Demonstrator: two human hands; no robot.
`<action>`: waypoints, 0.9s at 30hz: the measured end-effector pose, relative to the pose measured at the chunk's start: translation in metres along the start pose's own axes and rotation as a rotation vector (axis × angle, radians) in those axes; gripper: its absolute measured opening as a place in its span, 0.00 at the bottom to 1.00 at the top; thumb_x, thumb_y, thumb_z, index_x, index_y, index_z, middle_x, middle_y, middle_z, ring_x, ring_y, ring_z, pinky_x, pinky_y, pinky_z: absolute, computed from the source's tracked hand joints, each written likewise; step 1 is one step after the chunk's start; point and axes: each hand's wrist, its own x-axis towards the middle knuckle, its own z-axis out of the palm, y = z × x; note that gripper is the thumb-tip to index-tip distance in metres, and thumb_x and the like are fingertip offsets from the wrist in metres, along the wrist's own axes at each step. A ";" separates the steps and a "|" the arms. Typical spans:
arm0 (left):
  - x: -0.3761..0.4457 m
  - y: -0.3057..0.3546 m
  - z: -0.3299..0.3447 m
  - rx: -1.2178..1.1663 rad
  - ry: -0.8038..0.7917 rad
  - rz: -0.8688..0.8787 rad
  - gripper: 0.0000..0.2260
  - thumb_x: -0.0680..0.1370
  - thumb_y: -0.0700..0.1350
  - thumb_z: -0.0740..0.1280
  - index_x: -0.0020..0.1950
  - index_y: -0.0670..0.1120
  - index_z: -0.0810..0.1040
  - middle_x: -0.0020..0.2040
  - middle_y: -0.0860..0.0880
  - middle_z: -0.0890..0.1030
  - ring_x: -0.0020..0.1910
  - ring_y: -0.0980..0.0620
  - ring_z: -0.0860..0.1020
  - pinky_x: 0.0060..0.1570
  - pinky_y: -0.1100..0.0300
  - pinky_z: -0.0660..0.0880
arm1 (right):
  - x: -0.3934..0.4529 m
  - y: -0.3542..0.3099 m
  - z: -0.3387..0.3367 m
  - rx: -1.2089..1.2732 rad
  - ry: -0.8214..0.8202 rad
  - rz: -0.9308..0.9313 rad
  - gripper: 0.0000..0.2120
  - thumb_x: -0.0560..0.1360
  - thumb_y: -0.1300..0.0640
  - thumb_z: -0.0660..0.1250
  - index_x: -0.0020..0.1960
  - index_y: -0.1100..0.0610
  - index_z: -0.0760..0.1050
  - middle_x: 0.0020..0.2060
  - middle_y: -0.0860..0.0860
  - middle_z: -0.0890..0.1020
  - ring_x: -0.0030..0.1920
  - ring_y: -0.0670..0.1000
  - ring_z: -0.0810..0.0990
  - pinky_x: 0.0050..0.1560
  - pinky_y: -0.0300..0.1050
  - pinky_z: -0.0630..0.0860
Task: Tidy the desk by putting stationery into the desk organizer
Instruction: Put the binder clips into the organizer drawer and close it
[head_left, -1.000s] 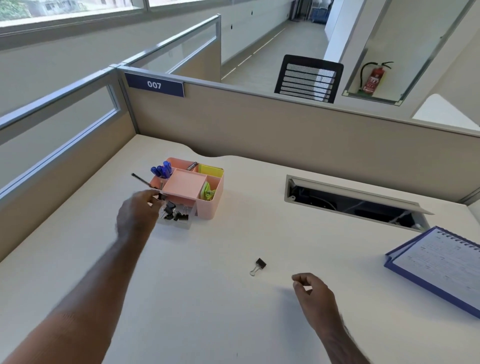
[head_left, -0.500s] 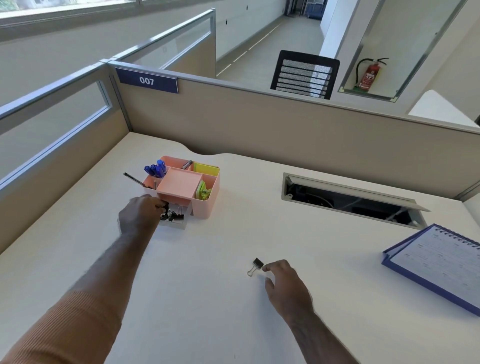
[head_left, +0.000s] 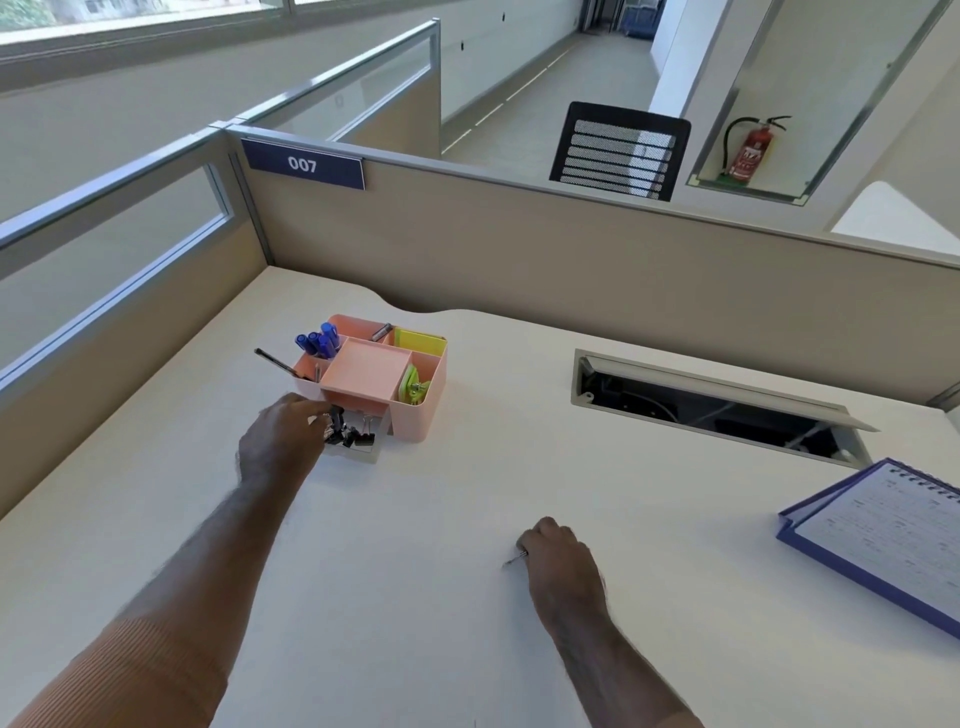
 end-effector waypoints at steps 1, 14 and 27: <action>-0.002 0.002 -0.001 -0.025 0.031 0.000 0.11 0.79 0.45 0.67 0.59 0.52 0.84 0.60 0.49 0.82 0.54 0.45 0.79 0.38 0.55 0.75 | -0.001 0.000 0.001 0.026 -0.025 0.024 0.17 0.69 0.66 0.59 0.50 0.50 0.77 0.48 0.47 0.76 0.50 0.52 0.76 0.41 0.44 0.66; -0.097 0.058 0.005 -0.738 -0.159 0.109 0.09 0.76 0.41 0.72 0.52 0.54 0.83 0.43 0.56 0.84 0.33 0.59 0.78 0.34 0.70 0.74 | 0.001 -0.044 -0.052 0.713 0.035 0.128 0.08 0.70 0.50 0.70 0.44 0.43 0.71 0.41 0.40 0.81 0.39 0.43 0.79 0.39 0.44 0.76; -0.105 0.054 0.002 -0.685 -0.321 0.170 0.10 0.73 0.42 0.75 0.42 0.58 0.83 0.40 0.62 0.83 0.38 0.59 0.81 0.37 0.68 0.75 | 0.001 -0.064 -0.072 0.647 0.050 0.027 0.11 0.71 0.43 0.68 0.52 0.43 0.74 0.47 0.37 0.78 0.42 0.40 0.78 0.42 0.41 0.77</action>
